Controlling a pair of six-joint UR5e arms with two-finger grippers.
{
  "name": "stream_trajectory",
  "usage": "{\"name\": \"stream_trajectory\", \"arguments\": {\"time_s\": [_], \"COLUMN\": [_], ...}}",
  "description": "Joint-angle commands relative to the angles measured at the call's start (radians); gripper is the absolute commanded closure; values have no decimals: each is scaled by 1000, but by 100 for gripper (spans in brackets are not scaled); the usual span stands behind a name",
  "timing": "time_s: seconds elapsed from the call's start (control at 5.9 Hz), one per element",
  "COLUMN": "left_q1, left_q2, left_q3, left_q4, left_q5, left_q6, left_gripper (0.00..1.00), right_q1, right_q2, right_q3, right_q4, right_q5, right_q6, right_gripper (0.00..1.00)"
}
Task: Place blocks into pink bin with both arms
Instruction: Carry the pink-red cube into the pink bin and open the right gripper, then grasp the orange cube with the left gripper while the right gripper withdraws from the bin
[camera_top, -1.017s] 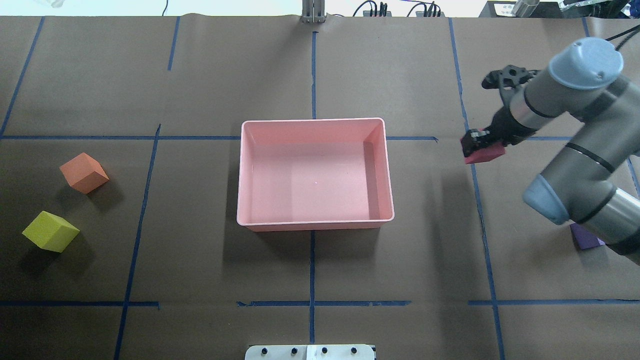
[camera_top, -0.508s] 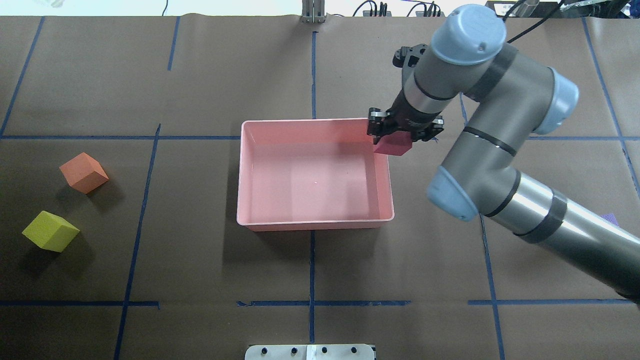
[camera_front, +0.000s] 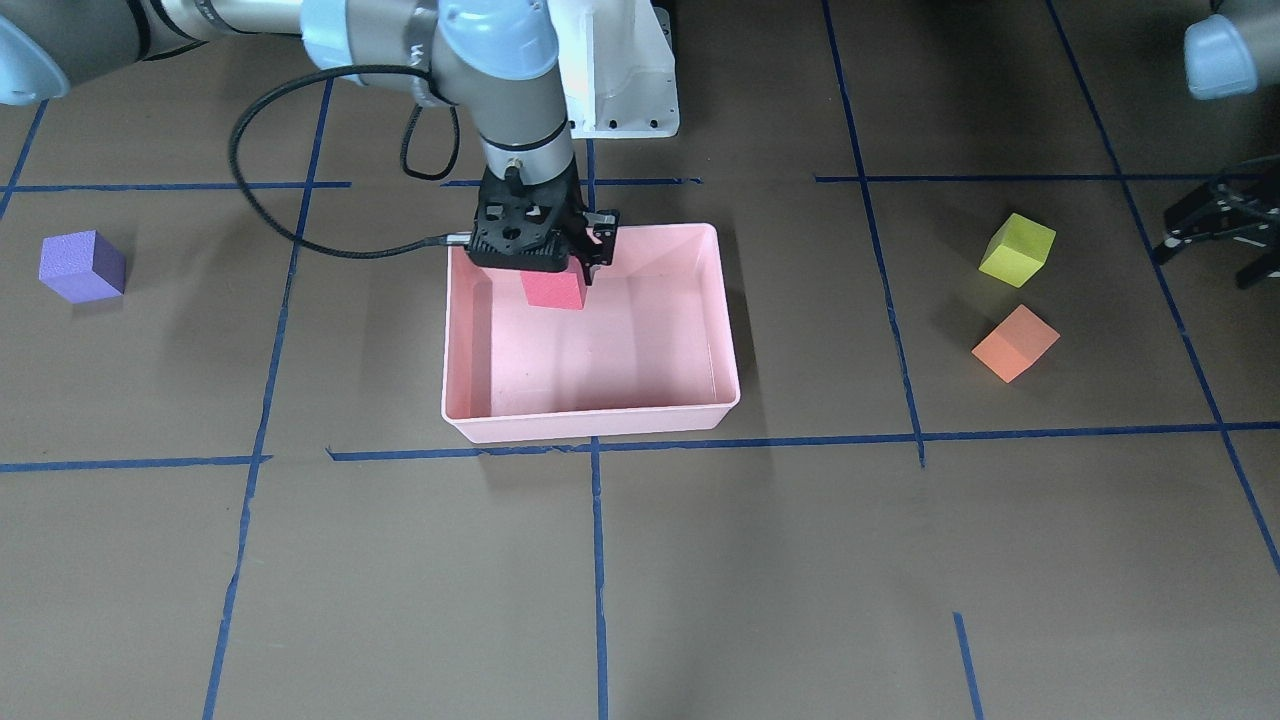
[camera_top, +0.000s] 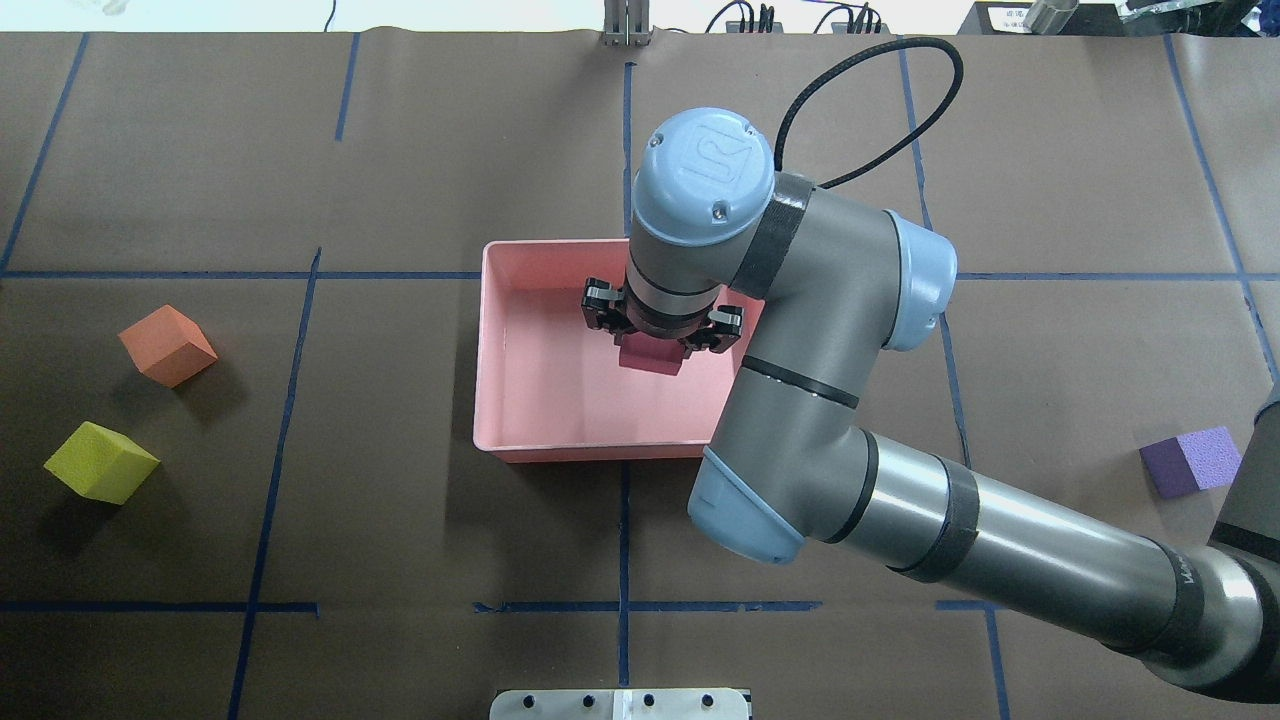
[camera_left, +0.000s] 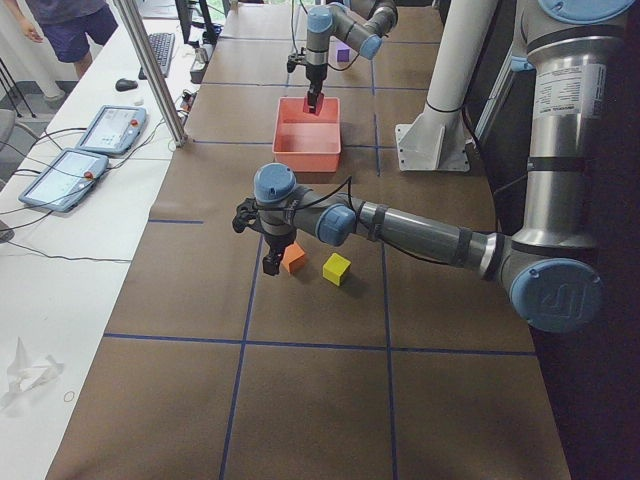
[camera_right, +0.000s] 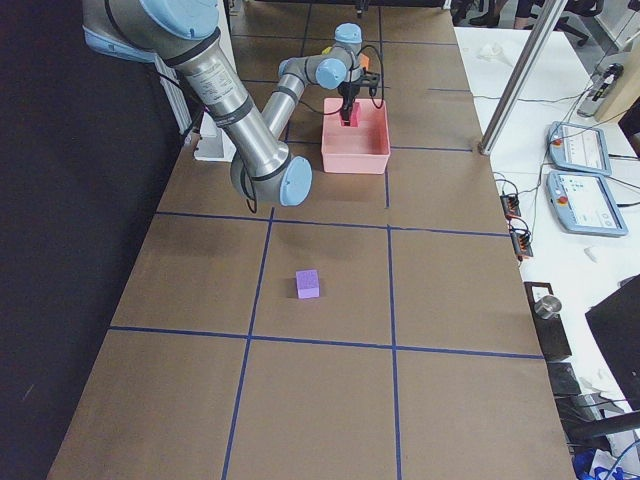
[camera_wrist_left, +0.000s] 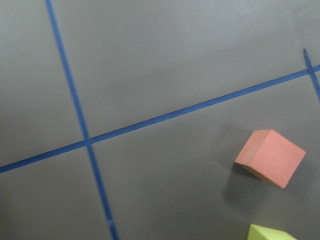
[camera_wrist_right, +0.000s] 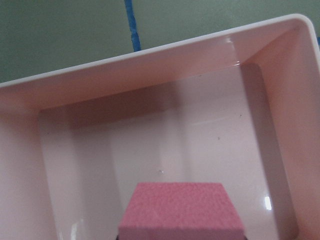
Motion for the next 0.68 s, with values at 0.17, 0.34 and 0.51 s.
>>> {"name": "stream_trajectory", "arguments": {"time_s": [0.17, 0.34, 0.51], "left_q1": [180, 211, 263], "left_q2": [-29, -59, -73], "left_q3": [36, 71, 101], "left_q4": [-173, -192, -220], "left_q5": [113, 152, 158], "left_q6": [-53, -53, -53], "left_gripper": [0, 0, 0], "right_q1": [31, 41, 43], "right_q2": [-6, -47, -75], "right_q3": [46, 82, 115], "right_q4": [-85, -87, -87], "right_q5": [-8, -7, -7], "right_q6": [-153, -171, -178], "right_gripper": [0, 0, 0]}}
